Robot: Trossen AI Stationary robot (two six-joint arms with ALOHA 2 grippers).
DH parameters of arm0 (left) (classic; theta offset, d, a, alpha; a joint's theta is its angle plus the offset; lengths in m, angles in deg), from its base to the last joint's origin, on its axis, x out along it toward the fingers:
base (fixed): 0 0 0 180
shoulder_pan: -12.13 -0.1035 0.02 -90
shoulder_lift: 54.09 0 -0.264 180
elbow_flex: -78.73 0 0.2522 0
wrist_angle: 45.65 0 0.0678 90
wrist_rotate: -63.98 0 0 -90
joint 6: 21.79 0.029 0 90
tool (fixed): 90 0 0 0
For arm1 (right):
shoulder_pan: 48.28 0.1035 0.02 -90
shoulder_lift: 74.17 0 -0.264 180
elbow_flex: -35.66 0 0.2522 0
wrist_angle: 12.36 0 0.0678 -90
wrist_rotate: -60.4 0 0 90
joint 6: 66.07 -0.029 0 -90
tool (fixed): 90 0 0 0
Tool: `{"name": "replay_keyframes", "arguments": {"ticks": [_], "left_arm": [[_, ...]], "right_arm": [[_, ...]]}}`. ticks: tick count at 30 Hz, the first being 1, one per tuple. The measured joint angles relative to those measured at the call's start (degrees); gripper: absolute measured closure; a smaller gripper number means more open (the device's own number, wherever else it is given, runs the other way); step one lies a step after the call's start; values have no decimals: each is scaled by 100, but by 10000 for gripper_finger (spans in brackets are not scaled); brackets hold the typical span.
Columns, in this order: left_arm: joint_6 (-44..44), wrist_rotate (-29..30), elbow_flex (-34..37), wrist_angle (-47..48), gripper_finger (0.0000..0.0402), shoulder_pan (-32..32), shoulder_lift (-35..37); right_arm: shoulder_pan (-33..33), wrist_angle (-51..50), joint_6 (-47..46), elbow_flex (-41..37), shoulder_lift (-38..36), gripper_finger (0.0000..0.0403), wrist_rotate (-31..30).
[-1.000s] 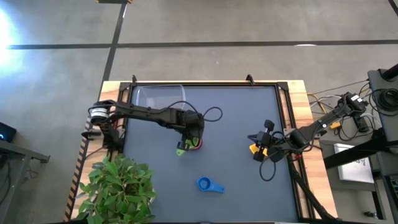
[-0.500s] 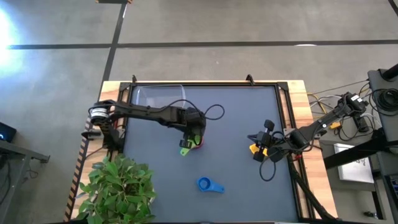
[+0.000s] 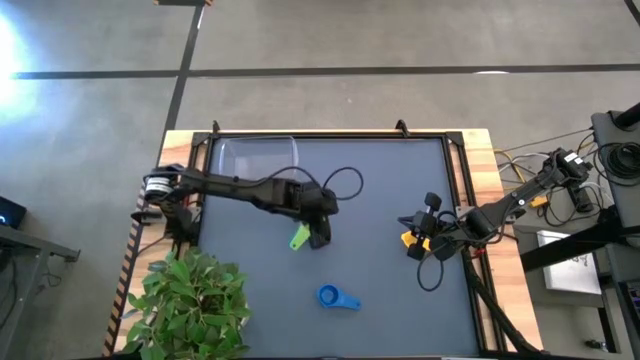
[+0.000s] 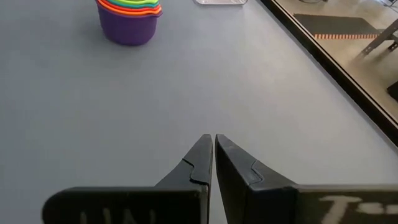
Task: Nest measuring cups in basket
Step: Stack the blue measuring cup on top of the green measuring cup
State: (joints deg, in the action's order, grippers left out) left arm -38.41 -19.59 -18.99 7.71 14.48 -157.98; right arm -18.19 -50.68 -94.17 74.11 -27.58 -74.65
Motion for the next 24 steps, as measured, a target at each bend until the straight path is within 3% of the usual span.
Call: {"name": "replay_keyframes", "arguments": {"ticks": [9,24], "left_arm": [[-2166,33,542,-396,275,704,0],[-3934,62,952,-1514,303,1752,-173]], "right_arm": [[0,7,-61,4,0,394,1],[0,163,-153,13,2,394,26]]}}
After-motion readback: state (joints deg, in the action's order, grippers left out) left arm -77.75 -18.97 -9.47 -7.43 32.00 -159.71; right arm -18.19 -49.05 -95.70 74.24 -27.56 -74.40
